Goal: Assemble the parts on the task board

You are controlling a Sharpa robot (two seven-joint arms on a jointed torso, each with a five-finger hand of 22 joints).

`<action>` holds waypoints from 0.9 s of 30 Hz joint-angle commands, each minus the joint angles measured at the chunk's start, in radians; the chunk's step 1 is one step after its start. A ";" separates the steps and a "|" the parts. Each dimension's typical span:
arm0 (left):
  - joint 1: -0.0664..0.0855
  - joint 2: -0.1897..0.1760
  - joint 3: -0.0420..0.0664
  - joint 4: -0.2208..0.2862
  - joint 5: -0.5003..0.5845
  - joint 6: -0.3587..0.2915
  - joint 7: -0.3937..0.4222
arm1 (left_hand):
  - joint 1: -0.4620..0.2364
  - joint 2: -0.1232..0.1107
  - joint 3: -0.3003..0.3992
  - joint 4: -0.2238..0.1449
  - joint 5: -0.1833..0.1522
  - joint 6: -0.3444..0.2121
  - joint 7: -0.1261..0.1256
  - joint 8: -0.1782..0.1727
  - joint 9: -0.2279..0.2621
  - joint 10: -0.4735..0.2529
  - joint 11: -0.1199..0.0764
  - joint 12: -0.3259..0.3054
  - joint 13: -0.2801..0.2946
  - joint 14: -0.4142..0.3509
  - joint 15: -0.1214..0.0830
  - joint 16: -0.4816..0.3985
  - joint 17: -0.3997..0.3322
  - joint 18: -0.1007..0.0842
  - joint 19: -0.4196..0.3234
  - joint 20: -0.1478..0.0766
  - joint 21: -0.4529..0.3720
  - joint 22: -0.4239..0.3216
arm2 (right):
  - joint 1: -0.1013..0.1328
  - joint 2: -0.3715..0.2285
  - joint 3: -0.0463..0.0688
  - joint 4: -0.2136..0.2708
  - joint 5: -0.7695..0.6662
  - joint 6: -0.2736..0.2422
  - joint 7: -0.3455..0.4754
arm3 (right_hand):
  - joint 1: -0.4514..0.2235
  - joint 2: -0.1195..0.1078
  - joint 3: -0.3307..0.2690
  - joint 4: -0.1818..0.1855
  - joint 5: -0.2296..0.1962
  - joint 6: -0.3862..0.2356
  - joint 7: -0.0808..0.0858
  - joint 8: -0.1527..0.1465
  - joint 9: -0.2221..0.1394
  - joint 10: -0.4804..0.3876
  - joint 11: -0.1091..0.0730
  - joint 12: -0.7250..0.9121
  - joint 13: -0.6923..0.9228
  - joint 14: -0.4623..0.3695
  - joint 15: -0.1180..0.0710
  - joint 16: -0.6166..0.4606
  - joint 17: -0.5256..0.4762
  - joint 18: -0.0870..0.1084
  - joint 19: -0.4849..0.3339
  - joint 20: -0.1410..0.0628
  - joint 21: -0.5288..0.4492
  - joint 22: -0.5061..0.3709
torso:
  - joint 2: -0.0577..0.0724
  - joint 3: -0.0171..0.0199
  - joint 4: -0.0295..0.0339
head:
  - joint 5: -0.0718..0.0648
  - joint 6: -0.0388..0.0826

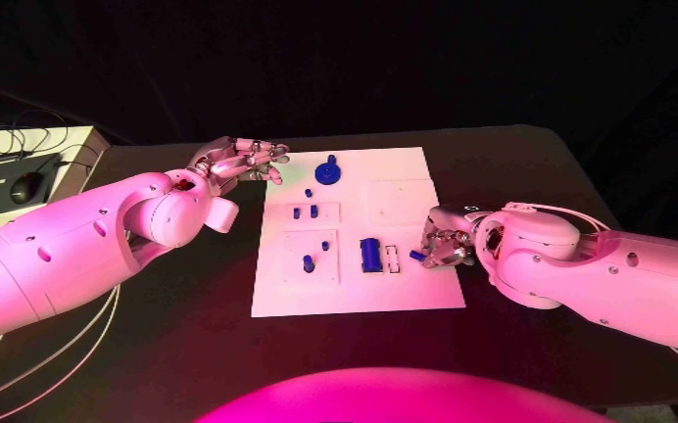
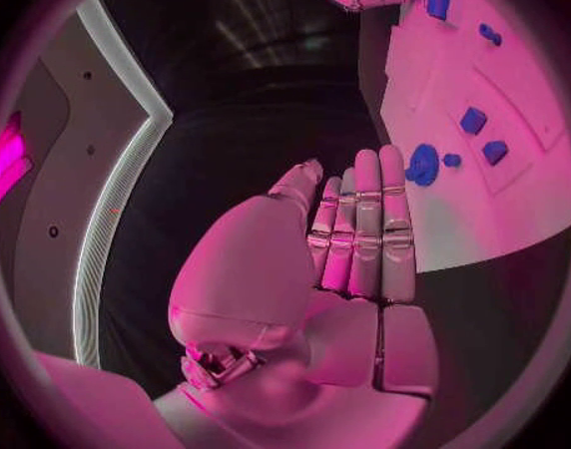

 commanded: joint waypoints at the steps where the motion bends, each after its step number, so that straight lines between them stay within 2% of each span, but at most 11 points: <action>1: -0.001 0.001 0.000 0.002 0.003 0.011 0.006 | -0.001 0.004 0.004 0.000 0.002 -0.006 0.000 -0.002 0.000 -0.001 0.001 0.001 -0.001 0.001 0.006 -0.004 -0.001 -0.001 -0.006 0.002 0.004 -0.001 | -0.002 0.002 -0.006 -0.003 0.103 0.018 -0.009 | -0.010 0.002 0.069 -0.012 0.000 0.004 -0.002 0.007 0.004 0.005 -0.006 -0.008 0.000 0.004 0.002 0.000 -0.001 0.004 0.028 0.004 -0.002 0.064 | 0.000 0.0000 0.0002 | 0.001 0.000; 14: -0.001 0.001 0.000 0.002 0.003 0.013 0.005 | 0.001 0.003 0.005 -0.003 0.002 -0.005 0.000 -0.002 0.000 -0.001 0.001 0.001 -0.001 0.000 0.006 -0.005 -0.002 -0.001 -0.007 0.002 0.005 -0.001 | 0.024 0.003 -0.004 0.007 0.200 0.012 -0.020 | -0.008 0.002 0.038 -0.007 -0.006 0.005 -0.004 0.008 -0.001 0.007 -0.006 -0.006 0.006 0.005 0.002 0.000 0.001 0.003 0.028 0.004 -0.001 0.063 | -0.001 -0.0009 -0.0004 | 0.002 -0.001; 23: -0.001 0.000 0.000 0.002 0.002 0.014 0.003 | 0.001 0.003 0.005 -0.003 0.002 -0.005 0.000 -0.002 0.000 -0.001 0.001 0.001 -0.001 0.000 0.006 -0.005 -0.002 -0.001 -0.007 0.002 0.005 -0.001 | 0.030 0.013 -0.004 0.014 0.259 -0.022 -0.024 | -0.011 0.002 0.008 0.010 -0.004 0.006 -0.004 0.005 -0.009 0.005 -0.006 -0.007 0.007 0.005 0.002 0.000 0.002 0.003 0.029 0.004 -0.004 0.062 | 0.000 -0.0004 0.0002 | 0.003 0.000; 25: -0.001 0.000 0.000 0.003 0.002 0.014 0.002 | 0.000 0.002 0.005 -0.004 0.002 -0.006 0.001 -0.003 -0.001 -0.001 0.001 0.001 -0.001 0.000 0.006 -0.004 -0.001 -0.001 -0.007 0.002 0.006 0.001 | 0.031 0.016 -0.004 0.013 0.263 -0.034 -0.025 | -0.021 -0.002 -0.010 0.019 0.014 0.008 -0.005 0.005 -0.010 0.006 -0.006 -0.007 0.007 0.005 0.003 0.000 0.002 0.003 0.029 0.005 -0.005 0.062 | 0.000 -0.0005 0.0004 | 0.003 0.000; 27: -0.001 -0.001 0.000 0.003 0.002 0.014 0.002 | 0.000 0.002 0.005 -0.005 0.002 -0.006 0.002 -0.003 -0.001 -0.002 0.001 0.001 -0.001 0.000 0.006 -0.004 -0.001 -0.001 -0.008 0.002 0.007 0.001 | 0.031 0.020 -0.004 0.011 0.270 -0.049 -0.026 | -0.024 0.004 -0.038 0.032 0.021 0.009 -0.005 0.003 -0.014 0.006 -0.006 -0.006 0.008 0.006 0.003 0.001 0.003 0.003 0.030 0.005 -0.006 0.062 | 0.000 -0.0003 0.0000 | 0.003 0.001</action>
